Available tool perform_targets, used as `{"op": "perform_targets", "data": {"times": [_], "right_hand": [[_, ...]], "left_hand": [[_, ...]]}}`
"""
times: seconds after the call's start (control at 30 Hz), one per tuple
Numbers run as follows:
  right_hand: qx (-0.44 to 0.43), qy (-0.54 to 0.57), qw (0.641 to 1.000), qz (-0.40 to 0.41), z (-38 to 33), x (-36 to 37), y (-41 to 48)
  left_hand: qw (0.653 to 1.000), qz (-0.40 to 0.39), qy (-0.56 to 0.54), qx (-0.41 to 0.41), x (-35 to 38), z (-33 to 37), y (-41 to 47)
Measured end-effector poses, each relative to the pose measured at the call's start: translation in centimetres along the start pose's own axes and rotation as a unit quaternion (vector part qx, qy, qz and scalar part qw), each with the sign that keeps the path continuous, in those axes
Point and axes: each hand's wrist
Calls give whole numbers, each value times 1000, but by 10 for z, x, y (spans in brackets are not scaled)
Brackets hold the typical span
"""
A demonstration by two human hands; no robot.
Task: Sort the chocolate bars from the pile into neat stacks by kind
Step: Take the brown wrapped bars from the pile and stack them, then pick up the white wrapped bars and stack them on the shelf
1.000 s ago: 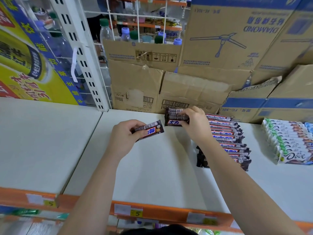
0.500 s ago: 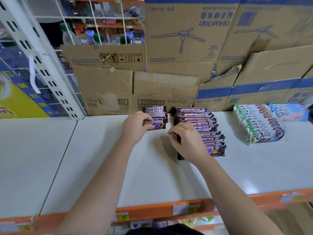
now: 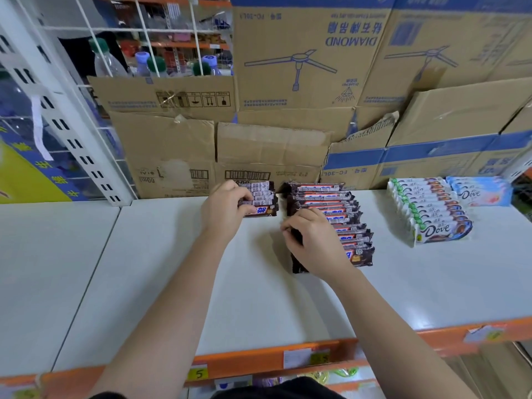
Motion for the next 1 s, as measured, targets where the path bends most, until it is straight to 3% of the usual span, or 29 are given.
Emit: {"op": "perform_targets", "data": {"times": [0.3,0.53,0.83,1.0], "right_hand": [[-29,5,1000,5,-6,1,7],[-84,36,996,-10,-50,23,34],[-139,77,984,-77,-182,105,68],[-145,99,979,-102,-287,164,86]], "left_hand": [[997,25,78,-5,-6,-6,-15],[984,80,155,-24,-48,-54,-64],[959,166,201,-110,-140,-159,-152],[953,159,216,-142,-216,-245,-195]]}}
Point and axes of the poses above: each hand's wrist, its own y-axis towards the middle knuckle, its own x-axis out of the palm, z = x × y, and after that the axes turned 5 degrees about -z, right-handed
